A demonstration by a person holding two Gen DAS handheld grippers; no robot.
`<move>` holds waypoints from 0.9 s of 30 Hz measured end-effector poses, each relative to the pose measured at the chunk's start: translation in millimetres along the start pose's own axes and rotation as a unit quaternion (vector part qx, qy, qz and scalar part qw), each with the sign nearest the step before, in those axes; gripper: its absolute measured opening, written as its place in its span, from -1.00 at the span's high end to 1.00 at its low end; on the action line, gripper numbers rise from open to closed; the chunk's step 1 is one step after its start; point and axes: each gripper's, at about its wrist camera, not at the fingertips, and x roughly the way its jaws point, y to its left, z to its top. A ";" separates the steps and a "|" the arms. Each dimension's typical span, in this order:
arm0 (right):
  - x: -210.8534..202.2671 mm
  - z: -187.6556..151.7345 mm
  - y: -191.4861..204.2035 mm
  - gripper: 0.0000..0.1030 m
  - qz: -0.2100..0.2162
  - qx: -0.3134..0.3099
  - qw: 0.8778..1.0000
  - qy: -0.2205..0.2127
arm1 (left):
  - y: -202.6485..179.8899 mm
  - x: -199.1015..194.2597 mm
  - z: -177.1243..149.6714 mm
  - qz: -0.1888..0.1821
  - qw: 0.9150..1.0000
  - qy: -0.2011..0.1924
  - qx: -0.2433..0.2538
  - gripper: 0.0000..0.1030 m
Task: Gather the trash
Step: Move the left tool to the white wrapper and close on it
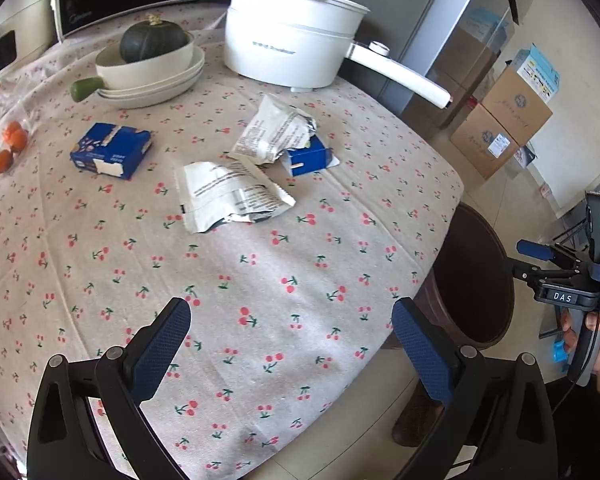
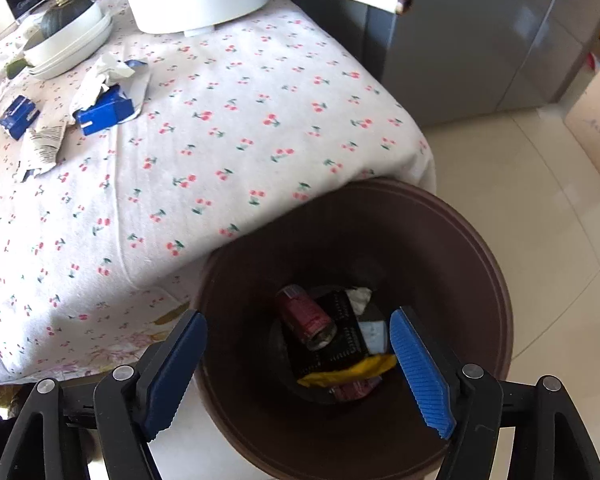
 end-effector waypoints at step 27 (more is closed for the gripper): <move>47.0 79.2 44.6 -0.61 0.028 0.031 0.999 0.020 | 50.8 117.6 79.2 0.077 0.986 0.017 -0.147 -0.95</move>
